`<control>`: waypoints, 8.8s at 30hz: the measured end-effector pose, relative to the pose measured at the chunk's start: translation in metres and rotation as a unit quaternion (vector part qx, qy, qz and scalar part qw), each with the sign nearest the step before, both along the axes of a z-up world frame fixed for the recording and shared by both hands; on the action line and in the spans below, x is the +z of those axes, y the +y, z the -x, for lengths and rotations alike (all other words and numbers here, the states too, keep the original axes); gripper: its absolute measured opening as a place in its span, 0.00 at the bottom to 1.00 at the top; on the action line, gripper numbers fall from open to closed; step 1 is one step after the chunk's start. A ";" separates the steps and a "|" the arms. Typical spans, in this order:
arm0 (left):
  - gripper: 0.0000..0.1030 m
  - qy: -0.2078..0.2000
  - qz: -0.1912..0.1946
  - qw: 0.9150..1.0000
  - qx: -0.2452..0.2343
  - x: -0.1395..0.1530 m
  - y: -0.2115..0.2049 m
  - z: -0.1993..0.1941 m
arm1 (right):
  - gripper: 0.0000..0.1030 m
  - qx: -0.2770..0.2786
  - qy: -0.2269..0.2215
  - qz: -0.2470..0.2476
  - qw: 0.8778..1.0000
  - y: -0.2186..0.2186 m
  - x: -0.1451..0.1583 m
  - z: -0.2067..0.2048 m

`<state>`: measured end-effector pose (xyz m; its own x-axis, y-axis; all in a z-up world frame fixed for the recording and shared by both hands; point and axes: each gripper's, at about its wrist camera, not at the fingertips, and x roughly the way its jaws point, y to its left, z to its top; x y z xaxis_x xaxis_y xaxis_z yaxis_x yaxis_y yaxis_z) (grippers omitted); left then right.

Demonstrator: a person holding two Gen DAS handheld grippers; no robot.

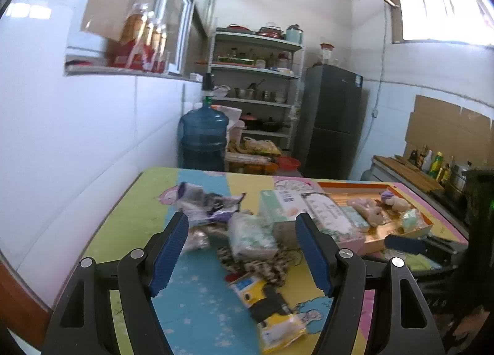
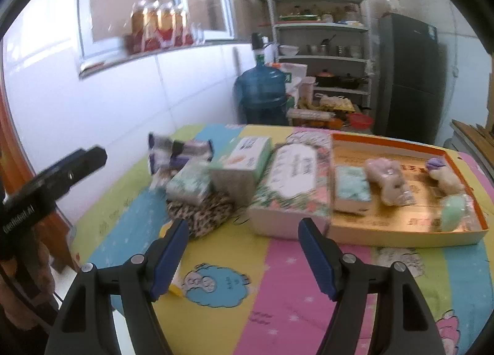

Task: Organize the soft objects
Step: 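Move both tools back toward the remaining items on the bed, then grasp the yellow penguin snack bag with the right gripper while the left gripper grasps the purple-white packet, then carry the snack bag and purple-white packet over the orange box, then open the right gripper over the box while the left gripper releases the purple-white packet inside, then move both tools back to the items left on the bed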

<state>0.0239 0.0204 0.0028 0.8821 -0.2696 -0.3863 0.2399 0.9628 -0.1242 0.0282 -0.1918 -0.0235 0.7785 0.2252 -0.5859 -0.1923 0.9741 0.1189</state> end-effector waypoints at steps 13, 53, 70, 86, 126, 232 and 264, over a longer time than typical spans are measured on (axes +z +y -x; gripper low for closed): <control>0.71 0.028 0.011 0.999 0.038 -0.028 0.046 -0.010 | 0.71 0.068 0.081 0.011 0.994 0.071 -0.040 -0.023; 0.71 0.124 0.008 0.982 -0.142 -0.055 0.034 -0.182 | 0.44 0.168 0.077 -0.026 0.982 0.096 -0.047 -0.011; 0.21 0.114 0.009 0.984 -0.134 -0.066 0.023 -0.177 | 0.44 0.166 0.076 -0.043 0.982 0.085 -0.045 -0.013; 0.17 0.006 0.059 0.992 -0.115 -0.012 0.040 -0.102 | 0.44 0.162 0.031 -0.050 0.985 0.070 -0.016 0.003; 0.17 -0.022 0.055 0.977 -0.204 0.018 -0.148 -0.055 | 0.44 -0.055 -0.056 -0.053 0.995 -0.161 0.022 0.014; 0.70 0.140 -0.048 0.979 -0.138 -0.061 -0.303 -0.133 | 0.45 -0.103 0.001 -0.089 0.991 -0.269 -0.013 -0.060; 0.70 0.042 -0.009 0.985 -0.169 -0.011 -0.238 -0.057 | 0.45 -0.055 -0.003 -0.102 0.993 -0.216 0.007 -0.026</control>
<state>0.0807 -0.2176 -0.0079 0.7083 -0.5347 -0.4609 0.5362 0.8322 -0.1416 0.0543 -0.4080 -0.0161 0.8084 0.2520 -0.5320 -0.0866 0.9448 0.3160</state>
